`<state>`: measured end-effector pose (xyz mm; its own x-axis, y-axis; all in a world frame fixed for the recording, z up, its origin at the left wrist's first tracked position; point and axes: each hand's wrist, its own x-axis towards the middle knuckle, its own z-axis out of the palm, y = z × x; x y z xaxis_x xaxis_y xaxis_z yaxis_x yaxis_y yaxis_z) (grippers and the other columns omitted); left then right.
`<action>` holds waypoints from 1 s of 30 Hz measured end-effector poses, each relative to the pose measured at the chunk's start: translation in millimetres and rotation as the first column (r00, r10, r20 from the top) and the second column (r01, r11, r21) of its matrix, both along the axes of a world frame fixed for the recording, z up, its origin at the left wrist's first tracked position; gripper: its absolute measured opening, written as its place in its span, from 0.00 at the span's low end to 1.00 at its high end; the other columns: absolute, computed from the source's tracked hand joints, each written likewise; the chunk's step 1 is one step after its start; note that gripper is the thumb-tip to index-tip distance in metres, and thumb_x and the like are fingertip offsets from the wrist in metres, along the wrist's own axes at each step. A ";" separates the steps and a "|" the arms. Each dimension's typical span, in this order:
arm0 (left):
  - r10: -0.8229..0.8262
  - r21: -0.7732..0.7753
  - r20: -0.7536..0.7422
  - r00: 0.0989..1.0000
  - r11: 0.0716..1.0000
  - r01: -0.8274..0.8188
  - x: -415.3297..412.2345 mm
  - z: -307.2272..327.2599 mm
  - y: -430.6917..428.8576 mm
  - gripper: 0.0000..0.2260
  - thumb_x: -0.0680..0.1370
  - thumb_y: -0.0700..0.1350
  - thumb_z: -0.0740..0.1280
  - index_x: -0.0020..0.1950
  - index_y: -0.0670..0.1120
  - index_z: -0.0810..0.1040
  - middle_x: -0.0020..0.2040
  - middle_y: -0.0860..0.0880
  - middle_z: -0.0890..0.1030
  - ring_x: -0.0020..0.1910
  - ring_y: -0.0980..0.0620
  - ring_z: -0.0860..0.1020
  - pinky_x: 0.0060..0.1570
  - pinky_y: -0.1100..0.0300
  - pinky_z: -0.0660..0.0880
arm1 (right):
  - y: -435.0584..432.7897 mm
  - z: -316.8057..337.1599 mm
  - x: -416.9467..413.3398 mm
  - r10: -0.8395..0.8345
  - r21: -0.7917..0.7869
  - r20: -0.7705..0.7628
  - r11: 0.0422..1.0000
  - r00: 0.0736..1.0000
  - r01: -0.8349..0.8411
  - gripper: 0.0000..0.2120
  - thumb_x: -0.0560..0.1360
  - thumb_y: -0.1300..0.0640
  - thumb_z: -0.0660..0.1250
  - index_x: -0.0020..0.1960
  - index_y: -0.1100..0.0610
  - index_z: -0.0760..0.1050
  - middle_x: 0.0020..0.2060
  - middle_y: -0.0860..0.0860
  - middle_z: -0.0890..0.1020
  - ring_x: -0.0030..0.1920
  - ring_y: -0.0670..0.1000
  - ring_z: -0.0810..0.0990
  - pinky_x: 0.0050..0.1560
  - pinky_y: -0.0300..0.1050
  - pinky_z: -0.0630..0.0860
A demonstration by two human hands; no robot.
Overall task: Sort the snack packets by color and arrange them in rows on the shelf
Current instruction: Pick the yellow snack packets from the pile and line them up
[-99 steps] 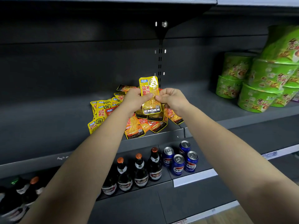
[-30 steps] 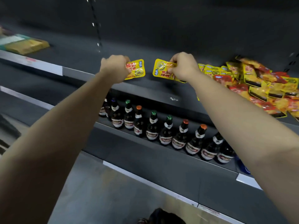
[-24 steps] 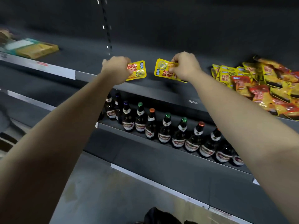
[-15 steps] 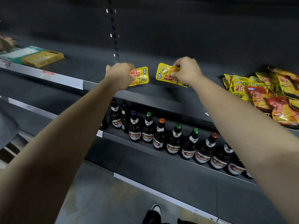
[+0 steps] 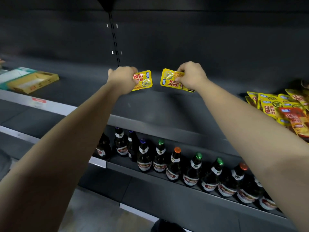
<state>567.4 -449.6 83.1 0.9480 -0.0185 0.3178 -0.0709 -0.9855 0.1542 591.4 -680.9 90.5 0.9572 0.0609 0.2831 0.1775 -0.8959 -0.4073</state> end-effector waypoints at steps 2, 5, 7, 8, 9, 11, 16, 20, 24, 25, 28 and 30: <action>-0.009 -0.007 -0.002 1.000 1.000 0.009 11.3 0.0 2.3 0.09 0.80 0.47 0.63 0.59 0.48 0.75 0.55 0.45 0.80 0.58 0.41 0.74 0.61 0.49 0.60 | 3.2 -0.3 8.1 -0.007 0.002 -0.003 1.000 1.000 0.007 0.10 0.73 0.53 0.73 0.55 0.52 0.80 0.50 0.51 0.82 0.53 0.53 0.80 0.55 0.52 0.78; -0.030 -0.021 -0.006 1.000 0.999 0.030 25.5 -2.6 7.2 0.09 0.79 0.46 0.63 0.59 0.48 0.75 0.55 0.45 0.80 0.58 0.42 0.74 0.61 0.49 0.60 | 9.5 -1.2 18.4 -0.017 -0.011 -0.010 1.000 1.000 0.017 0.10 0.73 0.54 0.73 0.54 0.52 0.81 0.50 0.51 0.82 0.53 0.53 0.79 0.55 0.51 0.78; -0.045 -0.023 -0.013 0.999 0.999 0.045 34.6 -5.2 12.1 0.09 0.79 0.46 0.63 0.58 0.48 0.75 0.55 0.45 0.80 0.58 0.42 0.74 0.60 0.50 0.61 | 14.2 -2.1 24.5 -0.028 -0.018 -0.020 0.999 0.999 0.028 0.09 0.73 0.54 0.73 0.53 0.52 0.80 0.50 0.52 0.82 0.53 0.53 0.79 0.54 0.50 0.77; -0.053 -0.024 -0.018 0.998 0.998 0.053 39.0 -6.2 14.7 0.09 0.79 0.46 0.63 0.58 0.48 0.75 0.55 0.45 0.80 0.58 0.42 0.74 0.59 0.50 0.61 | 16.9 -3.0 26.9 -0.037 -0.020 -0.025 0.999 0.999 0.036 0.09 0.73 0.54 0.73 0.53 0.52 0.80 0.50 0.52 0.82 0.53 0.53 0.79 0.55 0.50 0.77; -0.062 -0.027 -0.024 0.998 0.998 0.062 43.5 -7.3 17.8 0.09 0.79 0.46 0.63 0.58 0.48 0.75 0.55 0.45 0.80 0.58 0.42 0.74 0.59 0.50 0.60 | 20.0 -4.1 29.5 -0.045 -0.022 -0.028 0.999 0.999 0.045 0.09 0.73 0.54 0.73 0.53 0.52 0.80 0.50 0.52 0.82 0.54 0.54 0.79 0.55 0.51 0.77; -0.080 -0.038 -0.025 0.997 0.996 0.079 52.5 -9.2 25.4 0.09 0.79 0.46 0.63 0.59 0.49 0.75 0.55 0.46 0.80 0.58 0.42 0.74 0.60 0.49 0.60 | 27.4 -7.7 33.8 -0.067 -0.020 -0.034 0.998 0.997 0.067 0.09 0.73 0.54 0.73 0.53 0.52 0.80 0.50 0.52 0.82 0.53 0.54 0.79 0.55 0.52 0.78; -0.133 -0.079 -0.033 0.991 0.988 0.130 71.1 -13.2 53.4 0.10 0.79 0.47 0.64 0.60 0.49 0.76 0.55 0.46 0.80 0.58 0.42 0.75 0.61 0.50 0.61 | 52.3 -16.4 38.3 -0.150 0.009 -0.042 0.989 0.988 0.151 0.09 0.74 0.53 0.72 0.53 0.52 0.80 0.49 0.52 0.82 0.53 0.54 0.79 0.54 0.52 0.78; -0.166 -0.170 -0.053 0.985 0.973 0.155 83.1 -11.3 82.1 0.10 0.79 0.48 0.65 0.60 0.50 0.76 0.52 0.47 0.80 0.57 0.43 0.75 0.61 0.49 0.64 | 80.2 -21.5 38.5 -0.217 0.068 -0.043 0.973 0.975 0.220 0.08 0.73 0.52 0.72 0.51 0.52 0.80 0.49 0.52 0.83 0.52 0.53 0.80 0.46 0.45 0.75; -0.241 -0.374 -0.068 0.968 0.906 0.199 95.7 -11.8 113.9 0.05 0.76 0.47 0.68 0.49 0.46 0.77 0.44 0.47 0.79 0.51 0.43 0.78 0.50 0.52 0.73 | 111.4 -29.4 41.2 -0.261 0.153 -0.070 0.951 0.963 0.269 0.09 0.72 0.52 0.72 0.50 0.53 0.80 0.48 0.51 0.83 0.51 0.52 0.80 0.47 0.44 0.75; -0.249 -0.399 -0.069 0.966 0.895 0.202 97.0 -12.2 120.0 0.06 0.76 0.47 0.68 0.49 0.44 0.78 0.45 0.45 0.79 0.50 0.43 0.78 0.48 0.52 0.74 | 118.5 -32.5 42.3 -0.267 0.190 -0.082 0.941 0.960 0.278 0.08 0.72 0.52 0.72 0.50 0.54 0.80 0.47 0.51 0.83 0.50 0.52 0.80 0.47 0.44 0.75; -0.261 -0.426 -0.066 0.963 0.880 0.209 98.9 -13.9 136.9 0.08 0.76 0.46 0.69 0.50 0.42 0.79 0.45 0.44 0.80 0.46 0.45 0.78 0.45 0.53 0.73 | 140.4 -41.4 45.9 -0.276 0.289 -0.135 0.908 0.952 0.304 0.07 0.72 0.55 0.73 0.48 0.55 0.78 0.44 0.51 0.81 0.47 0.51 0.79 0.45 0.44 0.76; -0.278 -0.432 -0.068 0.958 0.874 0.223 100.8 -16.7 146.1 0.08 0.76 0.46 0.69 0.50 0.42 0.80 0.44 0.44 0.80 0.46 0.45 0.78 0.46 0.53 0.74 | 152.7 -47.0 50.1 -0.275 0.325 -0.162 0.892 0.948 0.314 0.07 0.71 0.56 0.73 0.47 0.56 0.78 0.43 0.51 0.80 0.46 0.52 0.79 0.47 0.46 0.77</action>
